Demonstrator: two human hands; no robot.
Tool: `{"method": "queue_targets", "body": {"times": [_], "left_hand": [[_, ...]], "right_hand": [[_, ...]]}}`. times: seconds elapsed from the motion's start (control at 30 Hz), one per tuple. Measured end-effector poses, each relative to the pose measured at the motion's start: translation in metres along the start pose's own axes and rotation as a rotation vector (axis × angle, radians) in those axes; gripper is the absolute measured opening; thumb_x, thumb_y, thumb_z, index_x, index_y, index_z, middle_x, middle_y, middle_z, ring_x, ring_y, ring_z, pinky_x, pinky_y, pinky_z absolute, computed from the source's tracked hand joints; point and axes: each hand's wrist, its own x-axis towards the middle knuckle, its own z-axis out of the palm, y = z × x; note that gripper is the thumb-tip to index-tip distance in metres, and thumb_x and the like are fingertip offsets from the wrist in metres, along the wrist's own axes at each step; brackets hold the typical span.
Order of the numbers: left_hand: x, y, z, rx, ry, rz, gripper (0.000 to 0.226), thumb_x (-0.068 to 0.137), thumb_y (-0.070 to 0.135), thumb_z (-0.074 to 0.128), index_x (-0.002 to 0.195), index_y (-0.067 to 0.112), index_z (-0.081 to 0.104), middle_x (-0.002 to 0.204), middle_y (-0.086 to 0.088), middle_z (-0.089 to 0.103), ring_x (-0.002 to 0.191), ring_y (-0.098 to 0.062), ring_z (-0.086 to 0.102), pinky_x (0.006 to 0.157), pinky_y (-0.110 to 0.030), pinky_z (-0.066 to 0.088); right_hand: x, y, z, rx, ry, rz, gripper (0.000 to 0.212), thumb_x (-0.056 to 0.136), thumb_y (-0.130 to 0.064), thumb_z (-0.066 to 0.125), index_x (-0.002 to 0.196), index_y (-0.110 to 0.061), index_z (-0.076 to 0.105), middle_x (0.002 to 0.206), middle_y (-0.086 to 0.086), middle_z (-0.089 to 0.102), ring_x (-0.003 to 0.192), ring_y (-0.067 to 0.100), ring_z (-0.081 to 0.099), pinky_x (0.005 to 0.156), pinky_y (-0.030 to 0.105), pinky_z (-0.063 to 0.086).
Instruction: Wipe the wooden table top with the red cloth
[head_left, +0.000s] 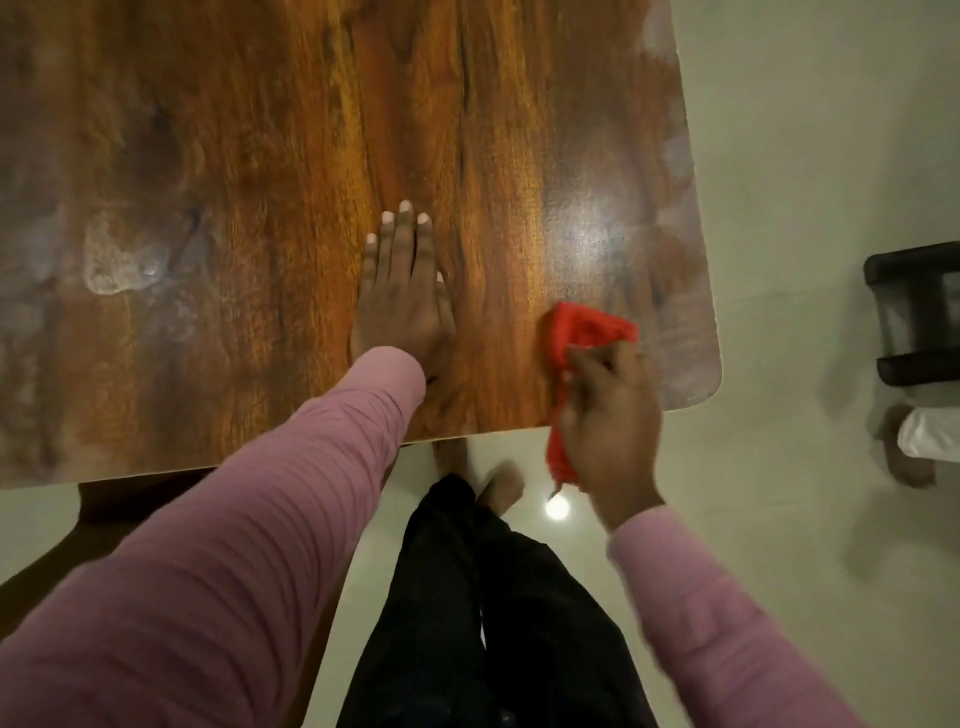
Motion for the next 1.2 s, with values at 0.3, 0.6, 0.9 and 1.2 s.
{"method": "queue_targets", "body": {"times": [0.3,0.6,0.9,1.2], "left_hand": [[0.0,-0.002,0.001,-0.049,0.017,0.023,0.056,0.098,0.017,0.024,0.15,0.005,0.012,0.159,-0.012,0.009,0.147,-0.025,0.002,0.12,-0.036,-0.003],[-0.001,-0.003,0.001,-0.014,0.008,0.055,0.055,0.098,0.018,0.024,0.15,0.004,0.013,0.159,-0.013,0.01,0.147,-0.026,0.005,0.12,-0.038,0.0],[-0.003,-0.003,0.001,-0.023,-0.005,0.066,0.055,0.098,0.019,0.026,0.15,0.005,0.014,0.159,-0.013,0.011,0.147,-0.026,0.004,0.12,-0.039,0.002],[-0.003,0.0,-0.002,-0.027,-0.026,0.049,0.054,0.099,0.02,0.025,0.15,0.005,0.014,0.159,-0.012,0.009,0.147,-0.025,0.003,0.12,-0.037,-0.001]], "right_hand": [[-0.076,-0.101,0.04,0.089,-0.151,-0.137,0.038,0.067,-0.017,0.078,0.105,-0.017,0.071,0.1,0.003,0.064,0.09,0.021,0.057,0.075,0.031,0.053],[-0.047,0.011,-0.004,-0.011,0.009,0.124,0.031,0.075,-0.006,0.06,0.105,-0.009,0.071,0.101,0.011,0.061,0.092,0.032,0.052,0.069,0.033,0.046],[-0.033,-0.041,0.01,0.025,-0.007,0.078,0.034,0.079,-0.019,0.047,0.102,-0.012,0.072,0.098,0.006,0.06,0.092,0.027,0.052,0.069,0.027,0.042],[0.036,0.085,-0.052,-0.149,0.066,0.381,0.031,0.083,-0.006,0.056,0.111,-0.009,0.069,0.117,0.017,0.058,0.106,0.04,0.052,0.09,0.037,0.043]]}}
